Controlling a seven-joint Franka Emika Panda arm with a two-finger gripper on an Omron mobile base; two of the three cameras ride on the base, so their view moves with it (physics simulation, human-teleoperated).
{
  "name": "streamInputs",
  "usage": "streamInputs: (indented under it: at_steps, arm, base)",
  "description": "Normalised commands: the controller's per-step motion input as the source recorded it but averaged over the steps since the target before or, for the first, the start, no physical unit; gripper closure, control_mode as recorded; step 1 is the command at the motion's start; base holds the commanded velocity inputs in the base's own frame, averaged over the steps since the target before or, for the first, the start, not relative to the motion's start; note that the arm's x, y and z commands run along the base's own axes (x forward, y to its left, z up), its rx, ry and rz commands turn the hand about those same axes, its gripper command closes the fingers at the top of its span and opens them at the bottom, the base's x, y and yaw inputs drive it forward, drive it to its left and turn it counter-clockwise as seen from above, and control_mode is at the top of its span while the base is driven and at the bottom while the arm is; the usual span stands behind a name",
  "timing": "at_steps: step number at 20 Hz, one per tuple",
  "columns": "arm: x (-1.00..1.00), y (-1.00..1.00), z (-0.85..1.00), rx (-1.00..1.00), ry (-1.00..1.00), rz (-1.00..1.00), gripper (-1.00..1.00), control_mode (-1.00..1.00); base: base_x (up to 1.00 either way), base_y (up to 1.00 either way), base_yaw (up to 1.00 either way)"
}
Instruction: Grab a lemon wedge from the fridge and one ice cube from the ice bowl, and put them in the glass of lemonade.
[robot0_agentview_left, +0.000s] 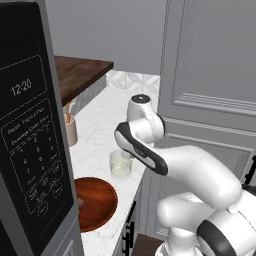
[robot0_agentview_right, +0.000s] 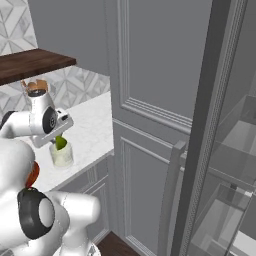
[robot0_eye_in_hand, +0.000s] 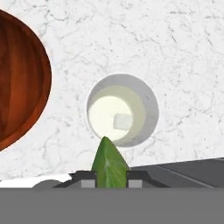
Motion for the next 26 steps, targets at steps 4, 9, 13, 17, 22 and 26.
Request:
streamInputs:
  at_steps: [4,9,13,17,22,26]
  arm:
    - [0.6,0.28,-0.38,-0.02,0.0,0.0,1.0,-1.0]
    - [0.54,0.21,-0.43,-0.02,0.01,0.0,1.0,-1.0]
    - [0.5,0.24,-0.42,-0.03,0.0,0.0,1.0,-1.0]
    - [0.5,0.26,-0.37,-0.03,0.0,0.0,1.0,-1.0]
    - [0.06,0.08,0.01,-0.01,-0.01,0.0,-1.0,-1.0]
    - [-0.51,-0.03,0.58,0.0,-0.1,0.0,-1.0,-1.0]
  base:
    - [0.0,0.0,0.0]
    - [0.0,0.0,0.0]
    - [0.0,0.0,0.0]
    - [0.0,0.0,0.0]
    - [0.0,0.0,0.0]
    - [0.0,0.0,0.0]
